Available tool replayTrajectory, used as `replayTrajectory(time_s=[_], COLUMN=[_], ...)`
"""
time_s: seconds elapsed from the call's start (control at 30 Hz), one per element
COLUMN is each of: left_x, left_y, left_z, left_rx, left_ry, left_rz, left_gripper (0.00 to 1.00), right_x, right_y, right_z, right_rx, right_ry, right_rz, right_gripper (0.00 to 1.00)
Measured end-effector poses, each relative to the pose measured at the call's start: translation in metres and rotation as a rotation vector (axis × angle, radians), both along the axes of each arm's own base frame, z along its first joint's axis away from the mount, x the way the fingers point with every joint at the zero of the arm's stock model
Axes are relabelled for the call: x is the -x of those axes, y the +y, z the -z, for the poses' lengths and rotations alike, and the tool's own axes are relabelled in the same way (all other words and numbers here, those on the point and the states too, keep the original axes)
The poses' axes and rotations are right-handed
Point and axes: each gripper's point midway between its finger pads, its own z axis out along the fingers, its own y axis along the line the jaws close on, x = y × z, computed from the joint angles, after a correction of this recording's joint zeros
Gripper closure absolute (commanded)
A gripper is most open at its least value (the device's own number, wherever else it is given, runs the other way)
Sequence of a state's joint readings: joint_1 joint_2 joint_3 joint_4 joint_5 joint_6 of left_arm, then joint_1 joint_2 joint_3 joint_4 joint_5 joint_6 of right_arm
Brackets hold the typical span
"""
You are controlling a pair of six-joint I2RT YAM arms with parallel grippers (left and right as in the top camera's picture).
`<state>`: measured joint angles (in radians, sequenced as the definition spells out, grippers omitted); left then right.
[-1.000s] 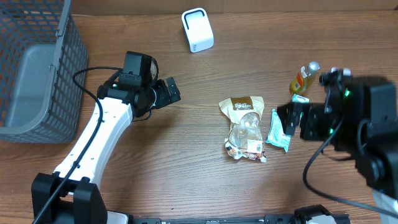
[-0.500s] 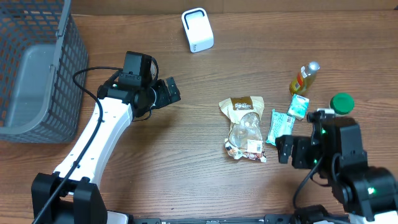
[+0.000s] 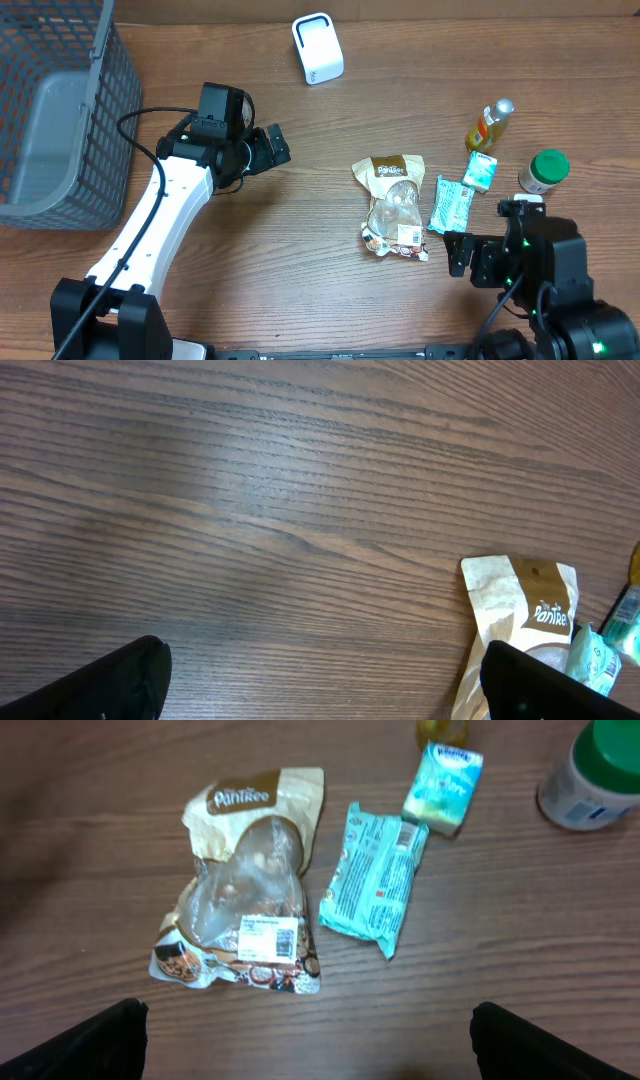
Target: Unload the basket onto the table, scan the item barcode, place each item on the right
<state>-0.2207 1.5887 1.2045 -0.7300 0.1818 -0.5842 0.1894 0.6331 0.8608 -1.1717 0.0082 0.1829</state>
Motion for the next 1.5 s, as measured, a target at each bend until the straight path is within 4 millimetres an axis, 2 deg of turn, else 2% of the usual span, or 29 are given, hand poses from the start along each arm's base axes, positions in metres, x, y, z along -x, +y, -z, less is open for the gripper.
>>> replayTrajectory(time_s=[0.27,0.63,0.93,1.23,1.3,1.5], left_x=[0.000,0.000,0.000,0.000,0.000,0.000], left_y=[0.000,0.000,0.000,0.000,0.000,0.000], left_z=[0.000,0.000,0.000,0.000,0.000,0.000], left_rx=[0.000,0.000,0.000,0.000,0.000,0.000], left_ry=[0.000,0.000,0.000,0.000,0.000,0.000], left_rz=[0.000,0.000,0.000,0.000,0.000,0.000], left_gripper=[0.00,0.00,0.00,0.00,0.00,0.00], right_x=[-0.011,-0.035,-0.043,-0.025,-0.022,-0.032], right_y=[0.003,0.022,0.028,0.025,0.025,0.026], right_z=[-0.012,-0.022,-0.071,-0.109,-0.108,-0.086], right_rx=[-0.040,-0.156,-0.229,-0.282,-0.285,-0.274], right_ry=[-0.195,-0.550,-0.950,-1.328,-1.363,-1.280], right_rz=[-0.002,-0.073,-0.109,-0.123,-0.124,-0.120], right_gripper=[0.00,0.00,0.00,0.00,0.00,0.00])
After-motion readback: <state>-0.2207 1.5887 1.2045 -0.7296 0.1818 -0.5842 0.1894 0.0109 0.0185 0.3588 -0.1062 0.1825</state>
